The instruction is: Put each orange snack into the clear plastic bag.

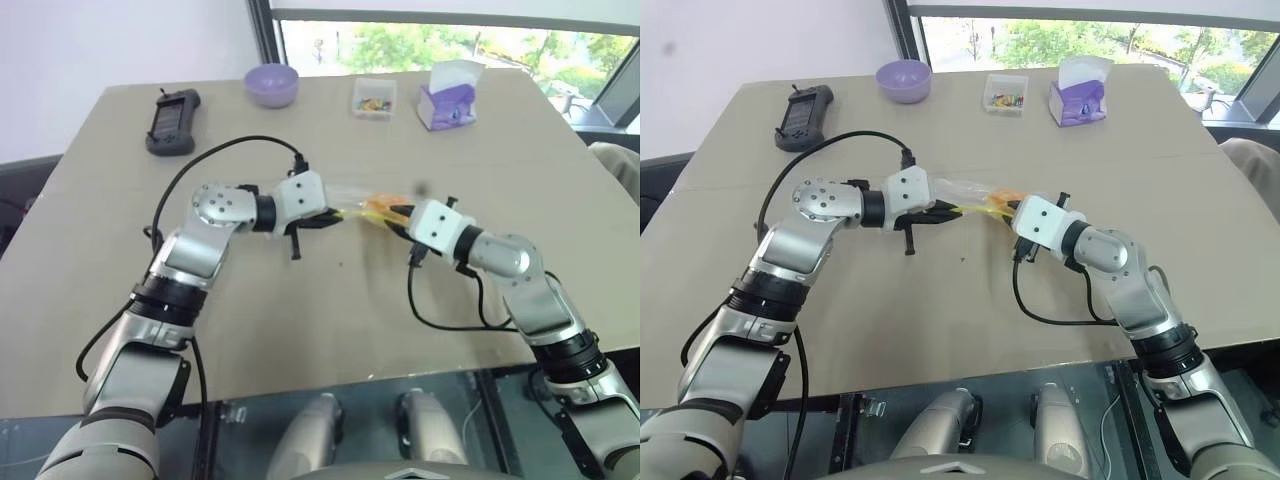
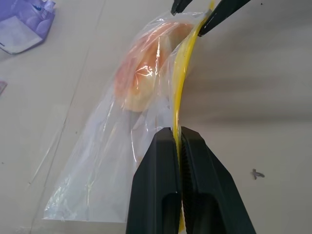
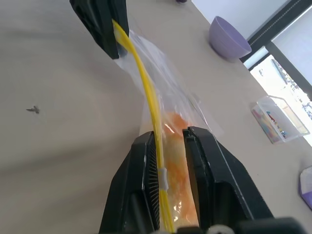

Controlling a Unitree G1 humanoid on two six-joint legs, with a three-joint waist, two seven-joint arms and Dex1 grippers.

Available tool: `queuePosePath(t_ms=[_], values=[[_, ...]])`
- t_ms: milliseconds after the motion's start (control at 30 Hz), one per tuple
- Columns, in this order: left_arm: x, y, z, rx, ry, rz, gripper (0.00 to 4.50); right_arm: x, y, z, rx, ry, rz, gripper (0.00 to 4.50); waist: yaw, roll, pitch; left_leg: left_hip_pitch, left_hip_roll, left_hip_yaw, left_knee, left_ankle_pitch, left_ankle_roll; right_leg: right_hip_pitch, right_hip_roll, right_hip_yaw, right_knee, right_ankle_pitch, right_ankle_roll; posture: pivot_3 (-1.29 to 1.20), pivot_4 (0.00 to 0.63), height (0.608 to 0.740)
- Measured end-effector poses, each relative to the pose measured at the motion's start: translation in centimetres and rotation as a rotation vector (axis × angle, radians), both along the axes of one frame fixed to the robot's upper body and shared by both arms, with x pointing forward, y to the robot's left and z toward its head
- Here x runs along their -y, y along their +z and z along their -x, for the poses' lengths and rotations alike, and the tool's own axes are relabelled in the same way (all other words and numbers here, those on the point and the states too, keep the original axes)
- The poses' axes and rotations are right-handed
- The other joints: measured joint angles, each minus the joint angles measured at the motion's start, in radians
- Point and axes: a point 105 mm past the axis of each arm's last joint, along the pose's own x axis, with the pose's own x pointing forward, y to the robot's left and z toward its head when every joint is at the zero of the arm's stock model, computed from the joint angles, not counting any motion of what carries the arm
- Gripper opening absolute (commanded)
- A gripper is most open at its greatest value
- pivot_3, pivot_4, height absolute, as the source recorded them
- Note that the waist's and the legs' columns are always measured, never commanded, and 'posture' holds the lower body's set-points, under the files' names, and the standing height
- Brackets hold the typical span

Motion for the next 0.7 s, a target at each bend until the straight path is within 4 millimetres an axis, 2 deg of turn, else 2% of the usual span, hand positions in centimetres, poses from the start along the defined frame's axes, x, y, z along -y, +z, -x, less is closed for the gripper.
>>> queuePosePath(t_ms=[200,367,700], values=[[0.0,0.0,-0.1,0.004,0.007,0.005,0.00,0.4,0.0,0.2,-0.002,-0.004,0.033,1.00,0.000,0.000,0.000,0.000,0.000,0.000,0.000,0.000,0.000,0.000,0.000,0.000,0.000,0.000,0.000,0.00,0.150,0.740],[0.0,0.0,-0.1,0.002,0.012,0.009,0.00,1.2,-1.0,0.6,-0.027,-0.013,0.070,1.00,0.000,0.000,0.000,0.000,0.000,0.000,0.000,0.000,0.000,0.000,0.000,0.000,0.000,0.000,0.000,0.00,0.150,0.740],[0.1,0.0,-0.1,-0.009,0.017,0.016,0.00,1.3,-1.2,0.6,-0.028,-0.013,0.087,1.00,0.000,0.000,0.000,0.000,0.000,0.000,0.000,0.000,0.000,0.000,0.000,0.000,0.000,0.000,0.000,0.00,0.150,0.740]])
